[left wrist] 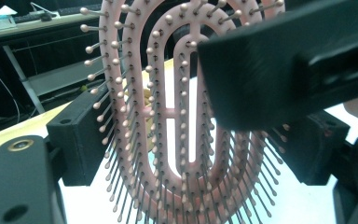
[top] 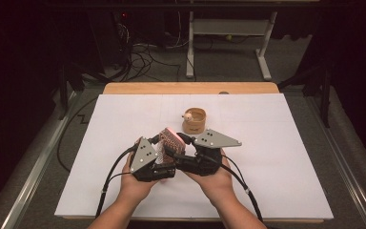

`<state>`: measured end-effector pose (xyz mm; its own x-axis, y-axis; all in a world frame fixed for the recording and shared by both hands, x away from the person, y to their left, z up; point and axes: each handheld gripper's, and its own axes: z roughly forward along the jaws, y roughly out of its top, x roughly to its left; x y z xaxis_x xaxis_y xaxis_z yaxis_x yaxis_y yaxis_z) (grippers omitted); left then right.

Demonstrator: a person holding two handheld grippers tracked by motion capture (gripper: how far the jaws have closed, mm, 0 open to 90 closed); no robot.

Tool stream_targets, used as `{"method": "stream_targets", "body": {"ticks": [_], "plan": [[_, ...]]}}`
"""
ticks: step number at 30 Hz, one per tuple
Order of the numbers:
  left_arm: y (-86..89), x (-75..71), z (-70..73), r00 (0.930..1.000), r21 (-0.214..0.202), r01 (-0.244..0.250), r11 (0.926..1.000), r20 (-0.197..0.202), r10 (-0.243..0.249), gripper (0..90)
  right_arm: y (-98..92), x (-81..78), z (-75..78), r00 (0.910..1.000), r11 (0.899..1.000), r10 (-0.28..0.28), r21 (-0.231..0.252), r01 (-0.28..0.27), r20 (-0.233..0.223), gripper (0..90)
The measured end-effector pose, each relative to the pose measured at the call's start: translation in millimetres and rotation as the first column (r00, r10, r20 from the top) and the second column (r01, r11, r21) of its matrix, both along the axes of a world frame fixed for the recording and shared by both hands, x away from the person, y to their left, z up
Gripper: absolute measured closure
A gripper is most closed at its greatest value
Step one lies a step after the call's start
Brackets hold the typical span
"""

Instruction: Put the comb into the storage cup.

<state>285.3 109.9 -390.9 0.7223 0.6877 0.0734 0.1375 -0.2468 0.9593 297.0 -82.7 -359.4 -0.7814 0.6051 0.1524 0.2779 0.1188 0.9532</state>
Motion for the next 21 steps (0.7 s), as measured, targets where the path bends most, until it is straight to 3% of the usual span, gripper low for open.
{"method": "stream_targets", "body": {"ticks": [11,21], "plan": [[-2.0,-0.4,-1.3,0.9999,0.016,-0.01,0.9998,0.008,0.01,19.7,-0.3,2.4,-2.8,0.9989,1.0,0.023,-0.015,-0.024,-0.041,60.2],[-3.9,-1.4,-1.7,0.9998,0.027,-0.006,0.9996,0.018,0.006,19.6,1.9,3.6,-4.3,0.9974,0.999,0.029,-0.037,-0.031,-0.066,61.5]]}}
